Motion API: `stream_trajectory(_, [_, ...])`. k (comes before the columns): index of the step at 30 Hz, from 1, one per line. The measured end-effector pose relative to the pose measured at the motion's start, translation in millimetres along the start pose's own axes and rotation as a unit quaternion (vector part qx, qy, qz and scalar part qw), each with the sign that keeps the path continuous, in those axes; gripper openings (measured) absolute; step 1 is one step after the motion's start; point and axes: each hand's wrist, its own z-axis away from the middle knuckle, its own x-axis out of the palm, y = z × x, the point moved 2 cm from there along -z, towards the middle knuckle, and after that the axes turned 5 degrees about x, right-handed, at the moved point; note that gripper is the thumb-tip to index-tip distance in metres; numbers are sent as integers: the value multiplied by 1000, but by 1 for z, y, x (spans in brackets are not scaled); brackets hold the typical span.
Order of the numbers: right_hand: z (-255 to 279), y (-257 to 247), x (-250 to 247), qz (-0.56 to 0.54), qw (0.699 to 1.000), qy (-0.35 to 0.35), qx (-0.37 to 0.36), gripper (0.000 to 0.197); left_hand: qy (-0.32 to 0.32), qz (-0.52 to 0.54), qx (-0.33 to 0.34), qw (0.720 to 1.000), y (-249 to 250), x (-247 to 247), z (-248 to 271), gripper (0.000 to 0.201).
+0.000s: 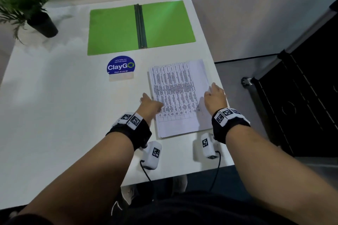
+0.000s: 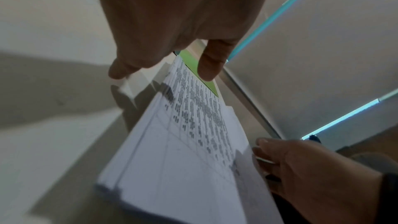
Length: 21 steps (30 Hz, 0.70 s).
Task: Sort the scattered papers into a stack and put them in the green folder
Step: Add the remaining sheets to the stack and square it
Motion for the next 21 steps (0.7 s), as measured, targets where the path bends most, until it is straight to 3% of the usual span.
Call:
stream_trajectory(4, [-8, -7, 8, 2, 998, -53, 23, 43, 15, 26, -27, 999, 6, 13, -8, 90])
stream_trajectory(8, [-12, -12, 12, 35, 996, -54, 56, 44, 27, -27, -39, 999, 7, 24, -20, 72])
stream_trajectory(12, [-12, -20, 16, 45, 994, -81, 65, 32, 19, -81, -48, 995, -7, 15, -31, 49])
stream_trajectory(14, [-8, -24, 20, 20, 993, -99, 66, 31, 27, -99, -51, 993, -19, 4, -32, 47])
stream_trajectory(18, [9, -48, 29, -82, 991, -106, 9, 36, 123, -54, 6, 991, -17, -34, -12, 44])
stream_trajectory(21, [25, -96, 30, -214, 970, -90, -70, 35, 165, 23, 122, 978, 11, -77, 14, 36])
